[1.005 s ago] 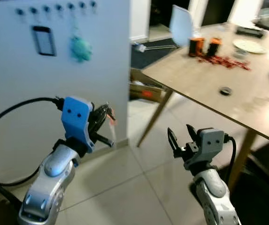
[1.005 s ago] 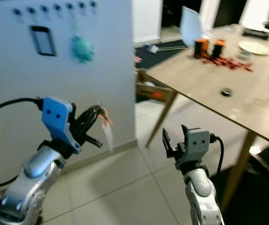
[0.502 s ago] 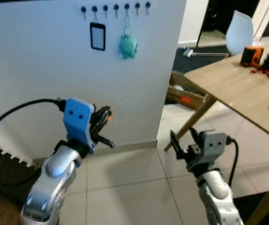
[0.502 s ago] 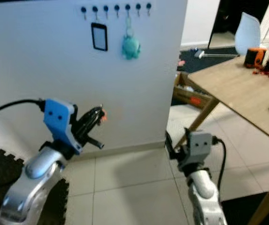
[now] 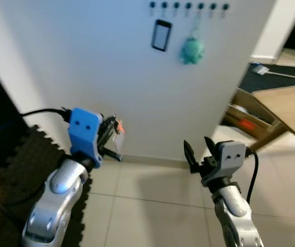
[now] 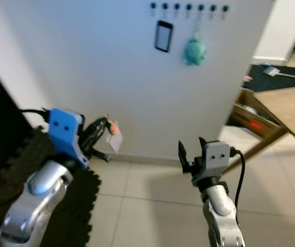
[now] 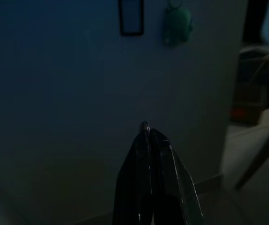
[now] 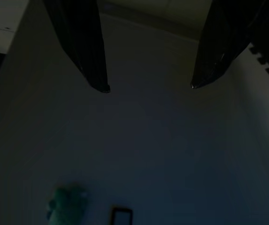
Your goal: Hang keys on a hook
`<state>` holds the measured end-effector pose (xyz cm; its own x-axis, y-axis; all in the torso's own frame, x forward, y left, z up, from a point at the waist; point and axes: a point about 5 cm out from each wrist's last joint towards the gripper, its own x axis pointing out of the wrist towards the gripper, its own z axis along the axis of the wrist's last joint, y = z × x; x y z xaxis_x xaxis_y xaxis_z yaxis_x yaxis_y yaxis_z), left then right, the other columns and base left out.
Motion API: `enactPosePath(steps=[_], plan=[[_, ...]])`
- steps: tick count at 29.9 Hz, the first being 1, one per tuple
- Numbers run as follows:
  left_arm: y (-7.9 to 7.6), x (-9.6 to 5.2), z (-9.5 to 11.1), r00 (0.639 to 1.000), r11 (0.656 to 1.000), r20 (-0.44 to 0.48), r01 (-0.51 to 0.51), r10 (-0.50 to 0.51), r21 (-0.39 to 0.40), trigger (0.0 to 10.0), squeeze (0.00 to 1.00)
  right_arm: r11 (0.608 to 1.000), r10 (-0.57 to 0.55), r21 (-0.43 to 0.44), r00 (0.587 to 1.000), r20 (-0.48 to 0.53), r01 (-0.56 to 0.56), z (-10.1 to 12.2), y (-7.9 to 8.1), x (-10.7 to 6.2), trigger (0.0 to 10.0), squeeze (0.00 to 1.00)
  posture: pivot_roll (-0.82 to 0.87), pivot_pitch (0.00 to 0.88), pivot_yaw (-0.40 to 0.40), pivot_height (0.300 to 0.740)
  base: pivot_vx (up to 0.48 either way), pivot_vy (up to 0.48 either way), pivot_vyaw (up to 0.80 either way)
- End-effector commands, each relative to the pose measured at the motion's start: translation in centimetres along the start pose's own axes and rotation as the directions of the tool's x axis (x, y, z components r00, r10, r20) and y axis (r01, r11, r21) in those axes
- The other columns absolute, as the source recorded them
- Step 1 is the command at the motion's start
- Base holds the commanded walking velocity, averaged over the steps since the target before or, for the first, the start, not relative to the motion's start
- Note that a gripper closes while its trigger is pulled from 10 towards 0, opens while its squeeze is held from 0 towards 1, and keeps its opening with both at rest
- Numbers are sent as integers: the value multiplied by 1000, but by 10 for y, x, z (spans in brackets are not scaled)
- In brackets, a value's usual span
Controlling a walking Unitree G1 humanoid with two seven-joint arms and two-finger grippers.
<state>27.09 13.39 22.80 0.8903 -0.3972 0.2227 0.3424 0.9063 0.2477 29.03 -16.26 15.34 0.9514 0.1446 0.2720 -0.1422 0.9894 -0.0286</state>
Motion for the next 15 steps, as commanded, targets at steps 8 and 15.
enactPosePath(steps=[8,15], plan=[[-10,11,-2,1000,998,1,5,-5,69,10000,0,998,-59,-3,998,25,59,6,-10,-2,10000,0,76,145,2,740,0,0,0],[-12,22,4,999,998,40,-11,9,69,10000,0,998,-62,-11,997,47,62,11,-9,-1,10000,0,62,139,12,740,0,0,0]])
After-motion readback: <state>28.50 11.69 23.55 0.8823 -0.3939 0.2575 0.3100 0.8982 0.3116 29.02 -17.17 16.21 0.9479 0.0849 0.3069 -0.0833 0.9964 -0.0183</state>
